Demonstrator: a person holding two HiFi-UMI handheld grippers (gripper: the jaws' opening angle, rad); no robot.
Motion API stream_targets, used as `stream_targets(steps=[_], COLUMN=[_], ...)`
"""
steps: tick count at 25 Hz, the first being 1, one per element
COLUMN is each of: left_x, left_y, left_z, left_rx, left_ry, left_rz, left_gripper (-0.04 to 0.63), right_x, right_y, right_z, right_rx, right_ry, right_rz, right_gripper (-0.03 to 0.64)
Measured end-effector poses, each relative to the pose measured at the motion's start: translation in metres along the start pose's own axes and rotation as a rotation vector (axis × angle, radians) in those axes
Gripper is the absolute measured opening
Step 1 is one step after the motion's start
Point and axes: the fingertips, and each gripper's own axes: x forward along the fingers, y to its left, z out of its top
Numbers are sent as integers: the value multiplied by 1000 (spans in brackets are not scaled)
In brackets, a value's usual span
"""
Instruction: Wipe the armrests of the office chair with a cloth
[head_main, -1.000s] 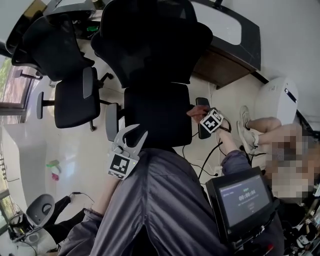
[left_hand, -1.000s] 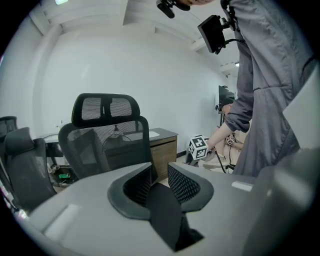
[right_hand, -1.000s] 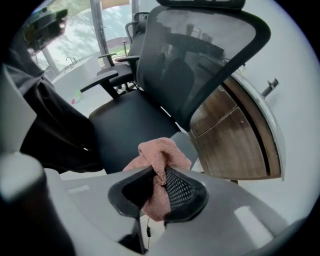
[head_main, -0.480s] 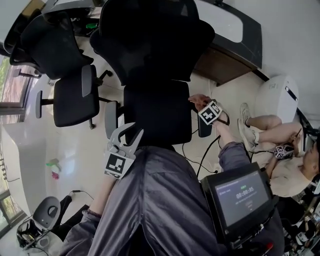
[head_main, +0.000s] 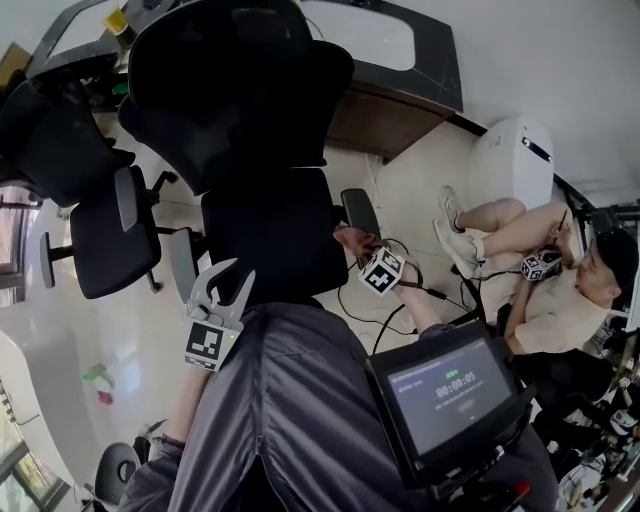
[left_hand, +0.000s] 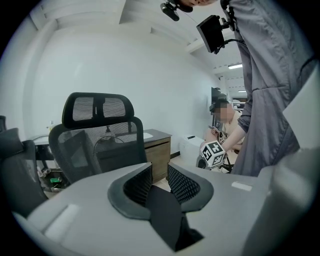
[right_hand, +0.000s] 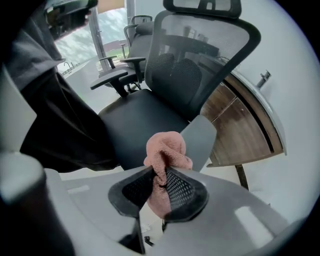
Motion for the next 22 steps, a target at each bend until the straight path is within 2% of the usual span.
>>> stream_targets(steps=[5,8,14,18,22], left_x=[5,3,1,-6,-16], left_y=[-1,-1,3,0,-3], left_z=[-6,-4,-7,-8,-3], left_rx=[-9,-10,-9,-14,-11], left_ry=[4,3,16,20,32], left_rz=[-8,-1,14,41,70], left_gripper=[118,117,117,118,117], right_x=[-6,-9,6,11,12], right_y=[30,26,-28,-76,-111], right_z=[-25,-40,-3,14,43], right_rx=[22,34,25,59,51], right_ry=[29,64,-3,21,-14], right_rz=[102,114,47,-51,-116], right_gripper=[61,61,63,61,63])
